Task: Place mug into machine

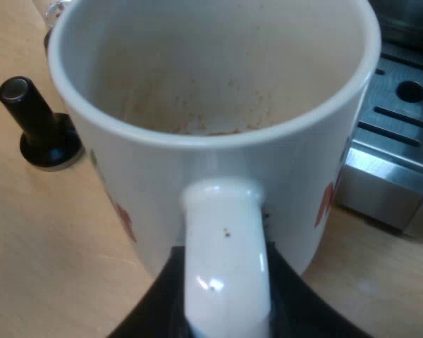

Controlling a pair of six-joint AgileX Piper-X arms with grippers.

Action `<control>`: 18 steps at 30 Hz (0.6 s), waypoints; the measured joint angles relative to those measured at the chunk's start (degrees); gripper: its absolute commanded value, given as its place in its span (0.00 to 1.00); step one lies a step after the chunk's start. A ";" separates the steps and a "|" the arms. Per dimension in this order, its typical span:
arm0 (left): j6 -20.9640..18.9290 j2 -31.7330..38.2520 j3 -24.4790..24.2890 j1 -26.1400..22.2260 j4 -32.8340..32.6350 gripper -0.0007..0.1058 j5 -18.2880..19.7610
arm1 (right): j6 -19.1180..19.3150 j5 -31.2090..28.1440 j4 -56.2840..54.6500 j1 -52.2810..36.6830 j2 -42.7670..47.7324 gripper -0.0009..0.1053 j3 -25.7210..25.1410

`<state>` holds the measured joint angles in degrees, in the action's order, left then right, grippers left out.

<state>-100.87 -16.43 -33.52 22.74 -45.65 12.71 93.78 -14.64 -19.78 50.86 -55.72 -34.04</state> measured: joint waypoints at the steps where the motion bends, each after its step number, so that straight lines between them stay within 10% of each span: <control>1: 0.30 0.00 0.18 -1.82 -0.01 0.73 1.12 | 0.00 0.72 0.91 0.00 -0.94 0.01 0.00; 18: 3.20 0.00 1.69 -7.49 0.74 0.73 9.49 | 1.68 1.53 12.57 0.00 -19.27 0.01 -7.43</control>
<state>-97.67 -16.43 -31.83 15.25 -44.91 22.20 95.47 -13.12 -7.21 50.86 -74.99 -41.47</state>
